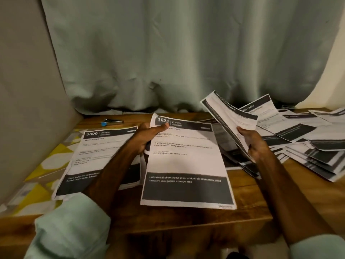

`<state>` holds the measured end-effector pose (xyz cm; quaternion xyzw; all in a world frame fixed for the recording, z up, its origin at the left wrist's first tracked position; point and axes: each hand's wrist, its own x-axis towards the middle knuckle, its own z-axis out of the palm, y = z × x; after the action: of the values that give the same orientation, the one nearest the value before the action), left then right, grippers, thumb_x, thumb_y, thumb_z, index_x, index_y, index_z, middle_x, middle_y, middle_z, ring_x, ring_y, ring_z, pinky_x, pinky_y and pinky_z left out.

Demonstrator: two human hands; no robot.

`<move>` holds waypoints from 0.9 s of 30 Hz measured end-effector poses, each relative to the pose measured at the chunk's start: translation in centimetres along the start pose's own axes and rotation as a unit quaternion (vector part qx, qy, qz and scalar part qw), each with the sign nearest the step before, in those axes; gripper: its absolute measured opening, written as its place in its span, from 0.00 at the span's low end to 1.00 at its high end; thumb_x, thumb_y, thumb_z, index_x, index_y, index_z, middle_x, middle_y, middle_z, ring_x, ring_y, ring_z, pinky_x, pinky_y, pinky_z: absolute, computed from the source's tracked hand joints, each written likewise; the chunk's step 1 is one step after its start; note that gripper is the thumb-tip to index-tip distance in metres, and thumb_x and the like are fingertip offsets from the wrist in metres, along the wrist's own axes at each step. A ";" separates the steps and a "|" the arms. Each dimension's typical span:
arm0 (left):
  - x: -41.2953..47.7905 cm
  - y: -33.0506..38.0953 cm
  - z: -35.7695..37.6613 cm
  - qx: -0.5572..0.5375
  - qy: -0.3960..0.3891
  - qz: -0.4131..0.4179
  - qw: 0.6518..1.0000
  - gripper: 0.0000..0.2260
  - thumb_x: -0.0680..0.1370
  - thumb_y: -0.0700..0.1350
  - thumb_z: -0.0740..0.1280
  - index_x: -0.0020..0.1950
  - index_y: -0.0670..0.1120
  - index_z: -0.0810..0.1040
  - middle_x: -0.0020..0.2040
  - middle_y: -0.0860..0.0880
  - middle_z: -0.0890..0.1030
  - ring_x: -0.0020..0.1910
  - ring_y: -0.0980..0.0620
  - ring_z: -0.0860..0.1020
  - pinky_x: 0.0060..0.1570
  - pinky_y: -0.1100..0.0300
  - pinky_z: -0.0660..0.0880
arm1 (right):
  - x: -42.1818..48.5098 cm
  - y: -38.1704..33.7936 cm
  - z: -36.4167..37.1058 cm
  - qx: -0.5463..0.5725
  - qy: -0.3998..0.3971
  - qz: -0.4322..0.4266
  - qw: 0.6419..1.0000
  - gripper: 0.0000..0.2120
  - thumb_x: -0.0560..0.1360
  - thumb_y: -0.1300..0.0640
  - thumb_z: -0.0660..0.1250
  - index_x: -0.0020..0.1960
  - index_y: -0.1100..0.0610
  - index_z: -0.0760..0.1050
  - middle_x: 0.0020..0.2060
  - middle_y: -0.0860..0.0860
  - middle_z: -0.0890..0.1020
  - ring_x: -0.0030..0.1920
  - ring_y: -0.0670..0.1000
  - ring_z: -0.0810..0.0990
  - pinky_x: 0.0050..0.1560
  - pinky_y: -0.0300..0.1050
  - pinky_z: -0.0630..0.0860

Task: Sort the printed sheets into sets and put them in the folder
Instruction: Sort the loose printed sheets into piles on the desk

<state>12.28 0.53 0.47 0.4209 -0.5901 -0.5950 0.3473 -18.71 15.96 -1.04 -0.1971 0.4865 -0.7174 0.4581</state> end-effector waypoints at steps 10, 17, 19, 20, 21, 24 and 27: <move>1.4 -1.7 0.4 0.087 0.032 -0.004 0.996 0.19 0.72 0.50 0.79 0.59 0.45 0.81 0.49 0.45 0.87 0.42 0.50 0.87 0.39 0.57 0.83 | 0.2 0.7 0.6 -0.076 0.021 0.000 0.997 0.09 0.78 0.57 0.72 0.57 0.56 0.81 0.48 0.56 0.88 0.46 0.56 0.88 0.47 0.57 0.85; 1.8 -1.6 0.7 0.127 0.087 0.022 0.988 0.22 0.82 0.62 0.60 0.55 0.45 0.81 0.47 0.50 0.85 0.45 0.51 0.84 0.37 0.61 0.73 | 0.6 2.5 2.3 -0.240 -0.061 -0.039 0.968 0.13 0.76 0.59 0.74 0.59 0.59 0.81 0.53 0.57 0.87 0.53 0.61 0.86 0.62 0.64 0.78; 2.0 -1.6 0.5 0.117 0.085 0.034 0.989 0.22 0.85 0.59 0.57 0.59 0.44 0.81 0.52 0.47 0.85 0.49 0.49 0.83 0.40 0.60 0.73 | 0.4 3.3 2.7 -0.323 -0.088 -0.049 0.941 0.11 0.77 0.57 0.73 0.59 0.56 0.81 0.51 0.54 0.87 0.51 0.58 0.87 0.59 0.62 0.80; 2.0 -1.7 0.3 0.123 0.081 0.038 0.988 0.20 0.85 0.57 0.57 0.60 0.44 0.81 0.53 0.47 0.85 0.49 0.50 0.83 0.40 0.60 0.73 | 0.3 3.6 2.8 -0.360 -0.097 -0.053 0.926 0.10 0.78 0.56 0.72 0.58 0.55 0.81 0.50 0.52 0.88 0.50 0.56 0.87 0.55 0.59 0.82; 2.1 -1.7 0.1 0.139 0.079 0.040 0.986 0.19 0.86 0.55 0.58 0.60 0.44 0.81 0.53 0.47 0.85 0.47 0.52 0.83 0.39 0.61 0.73 | 0.2 3.9 2.8 -0.379 -0.102 -0.055 0.918 0.09 0.79 0.55 0.71 0.58 0.55 0.81 0.49 0.51 0.88 0.48 0.54 0.88 0.50 0.55 0.83; 2.3 -1.0 -0.6 0.149 0.080 0.031 0.985 0.14 0.85 0.51 0.60 0.56 0.45 0.82 0.49 0.46 0.86 0.43 0.50 0.84 0.41 0.56 0.79 | 0.4 4.3 2.7 -0.386 -0.105 -0.065 0.914 0.10 0.79 0.56 0.71 0.59 0.57 0.80 0.50 0.53 0.88 0.48 0.54 0.88 0.48 0.54 0.84; 1.9 0.0 -1.1 0.054 0.062 0.016 0.997 0.11 0.84 0.47 0.64 0.57 0.43 0.83 0.48 0.43 0.87 0.46 0.42 0.86 0.55 0.45 0.82 | 0.8 4.5 2.8 -0.388 -0.103 -0.070 0.913 0.09 0.79 0.57 0.70 0.58 0.56 0.80 0.51 0.53 0.87 0.49 0.54 0.87 0.49 0.53 0.83</move>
<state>12.53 -1.64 0.33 0.4659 -0.6049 -0.5297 0.3694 -15.00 13.37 -3.85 -0.4662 0.6616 -0.4777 0.3416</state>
